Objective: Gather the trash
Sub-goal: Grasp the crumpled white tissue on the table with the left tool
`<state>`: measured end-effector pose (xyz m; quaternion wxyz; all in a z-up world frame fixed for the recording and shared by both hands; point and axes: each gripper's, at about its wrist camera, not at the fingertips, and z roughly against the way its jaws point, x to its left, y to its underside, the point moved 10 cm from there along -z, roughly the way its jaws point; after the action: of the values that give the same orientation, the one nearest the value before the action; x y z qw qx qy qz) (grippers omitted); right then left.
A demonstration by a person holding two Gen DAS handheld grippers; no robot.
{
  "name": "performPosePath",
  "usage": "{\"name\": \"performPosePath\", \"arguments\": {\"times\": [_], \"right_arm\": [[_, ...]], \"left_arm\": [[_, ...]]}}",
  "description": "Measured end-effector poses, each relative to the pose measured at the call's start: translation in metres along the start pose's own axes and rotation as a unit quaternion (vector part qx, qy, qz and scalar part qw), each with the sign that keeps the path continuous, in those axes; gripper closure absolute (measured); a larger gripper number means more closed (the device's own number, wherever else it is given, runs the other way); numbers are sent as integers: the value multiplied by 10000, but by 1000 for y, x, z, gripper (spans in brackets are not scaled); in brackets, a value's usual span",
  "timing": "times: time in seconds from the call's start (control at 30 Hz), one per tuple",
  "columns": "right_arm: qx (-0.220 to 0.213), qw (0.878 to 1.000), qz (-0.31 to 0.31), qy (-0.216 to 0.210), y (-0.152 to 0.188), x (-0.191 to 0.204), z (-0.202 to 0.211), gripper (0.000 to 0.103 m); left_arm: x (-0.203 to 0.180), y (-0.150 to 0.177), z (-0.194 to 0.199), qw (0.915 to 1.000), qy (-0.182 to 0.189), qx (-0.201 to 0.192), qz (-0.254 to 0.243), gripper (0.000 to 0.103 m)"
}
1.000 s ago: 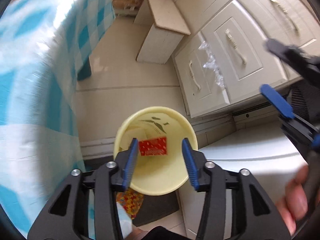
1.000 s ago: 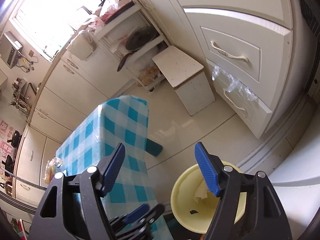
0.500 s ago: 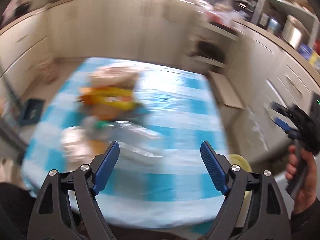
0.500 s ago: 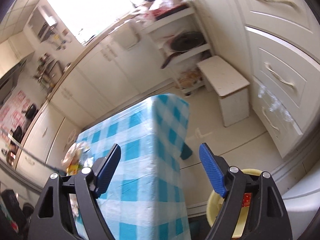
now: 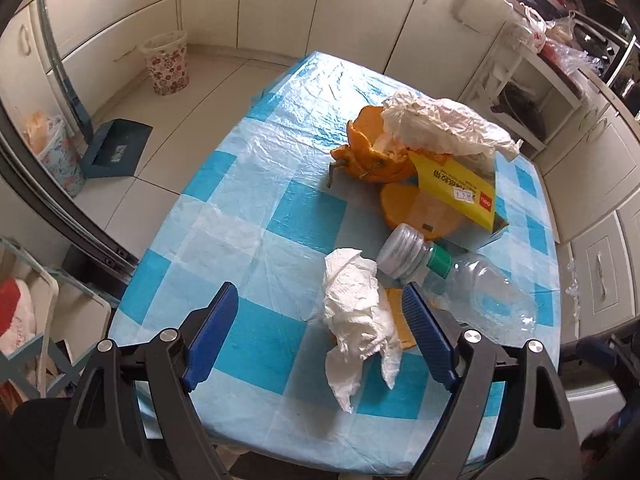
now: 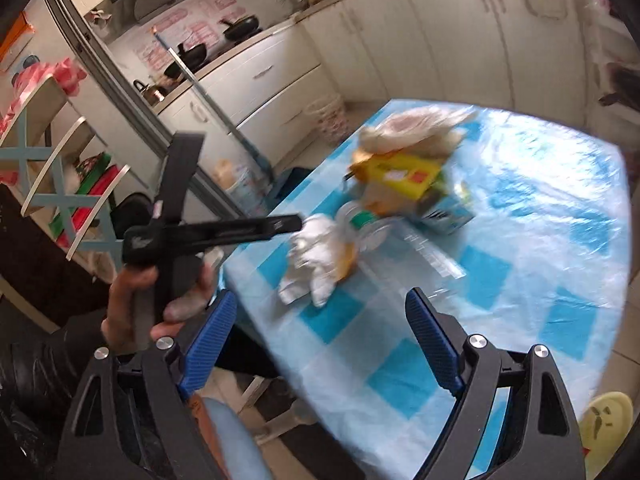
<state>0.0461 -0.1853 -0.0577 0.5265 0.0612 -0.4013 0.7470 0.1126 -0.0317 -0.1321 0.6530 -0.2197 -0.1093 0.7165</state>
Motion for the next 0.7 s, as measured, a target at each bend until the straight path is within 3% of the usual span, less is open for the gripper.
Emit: {"name": "performPosePath", "arguments": {"times": [0.17,0.23,0.3,0.47,0.57,0.7], "right_arm": [[555,9965,-627,-22,20,-1,-70,25],[555,9945,-884,-66,20,-3,-83,29],[457,9920,-1177,-73,14,-9,-94,31],[139,9791,-2016,-221,2,-24,-111,33],[59,9764,-2150,-183,-5,-28,-122,36],[-25,9758,-2185,-78,-14,-29,-137,52]], "left_arm": [[3,3,-32,9992,-10,399,-20,27],[1,4,-36,9988,82,480,-64,65],[2,5,-36,9979,300,575,56,85],[13,1,-20,9961,677,520,216,90],[21,2,-17,9949,803,548,249,90],[32,5,-17,9932,926,626,317,90]]}}
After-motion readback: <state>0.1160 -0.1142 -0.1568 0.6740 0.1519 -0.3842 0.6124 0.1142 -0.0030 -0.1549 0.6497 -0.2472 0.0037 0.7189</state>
